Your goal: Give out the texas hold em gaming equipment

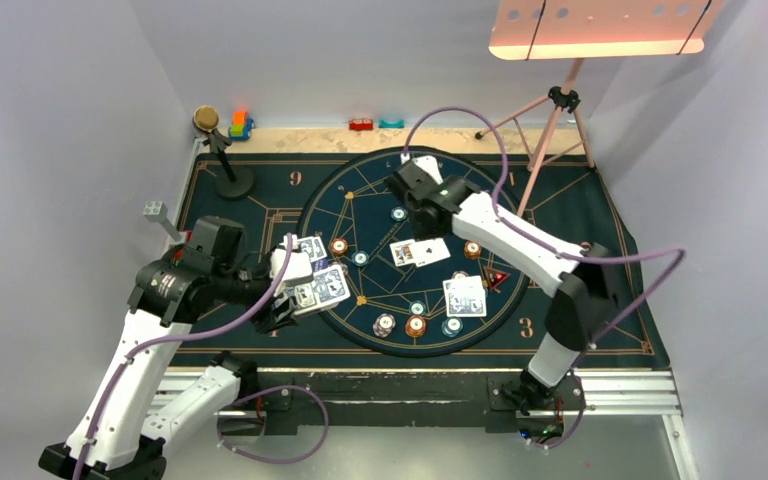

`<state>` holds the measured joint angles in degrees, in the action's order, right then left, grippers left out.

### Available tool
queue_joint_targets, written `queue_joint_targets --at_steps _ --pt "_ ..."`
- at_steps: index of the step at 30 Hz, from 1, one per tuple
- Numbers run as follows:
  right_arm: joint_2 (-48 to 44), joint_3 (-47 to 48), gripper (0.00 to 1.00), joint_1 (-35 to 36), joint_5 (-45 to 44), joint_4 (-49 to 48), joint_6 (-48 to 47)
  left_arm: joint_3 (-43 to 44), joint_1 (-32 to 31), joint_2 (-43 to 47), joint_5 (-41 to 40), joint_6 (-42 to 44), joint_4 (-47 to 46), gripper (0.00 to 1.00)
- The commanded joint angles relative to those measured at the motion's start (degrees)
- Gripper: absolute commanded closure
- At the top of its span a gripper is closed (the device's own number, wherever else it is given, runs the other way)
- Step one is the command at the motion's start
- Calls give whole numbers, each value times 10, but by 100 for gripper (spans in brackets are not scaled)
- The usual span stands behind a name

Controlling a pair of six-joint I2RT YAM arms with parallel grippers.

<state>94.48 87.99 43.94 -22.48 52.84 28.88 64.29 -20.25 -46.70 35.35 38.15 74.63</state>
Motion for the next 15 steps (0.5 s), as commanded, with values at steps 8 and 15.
queue_joint_targets --at_steps 8,15 --pt "197 87 100 80 -302 130 57 16 4 2 21 0 -5 100" --pt "271 97 100 120 -262 95 63 15 4 3 17 3 -3 100"
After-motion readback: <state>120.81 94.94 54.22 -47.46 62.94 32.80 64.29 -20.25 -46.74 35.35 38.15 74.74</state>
